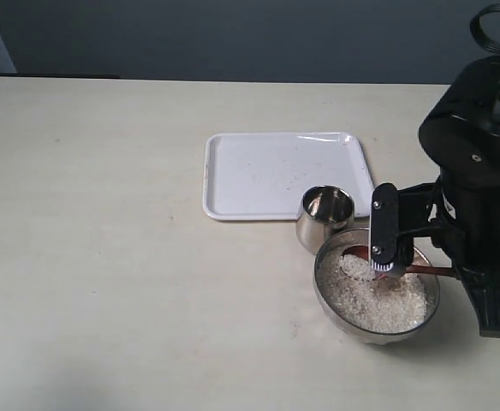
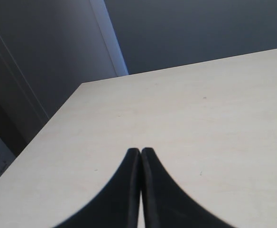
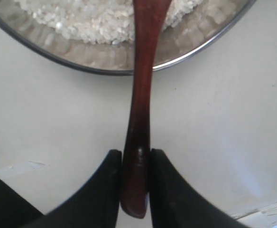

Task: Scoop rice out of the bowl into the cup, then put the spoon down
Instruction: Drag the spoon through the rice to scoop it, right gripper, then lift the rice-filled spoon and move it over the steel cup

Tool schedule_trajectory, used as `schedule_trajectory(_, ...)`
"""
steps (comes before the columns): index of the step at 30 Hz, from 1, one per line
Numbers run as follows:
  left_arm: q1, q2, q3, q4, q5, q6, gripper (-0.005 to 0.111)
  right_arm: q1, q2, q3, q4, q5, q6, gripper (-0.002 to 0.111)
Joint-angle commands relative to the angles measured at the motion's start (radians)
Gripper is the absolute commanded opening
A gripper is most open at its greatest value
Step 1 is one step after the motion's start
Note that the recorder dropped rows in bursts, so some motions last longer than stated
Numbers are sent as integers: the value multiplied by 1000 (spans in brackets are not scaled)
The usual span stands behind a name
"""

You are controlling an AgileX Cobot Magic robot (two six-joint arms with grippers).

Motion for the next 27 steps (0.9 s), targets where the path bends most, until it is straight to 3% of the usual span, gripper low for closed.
schedule_trajectory(1,0,-5,-2,3,-12,-4,1,-7,-12,-5,1,-4,-11,0)
schedule_trajectory(27,0,-5,-2,3,-12,-4,1,-84,-12,-99,10,-4,-59,0)
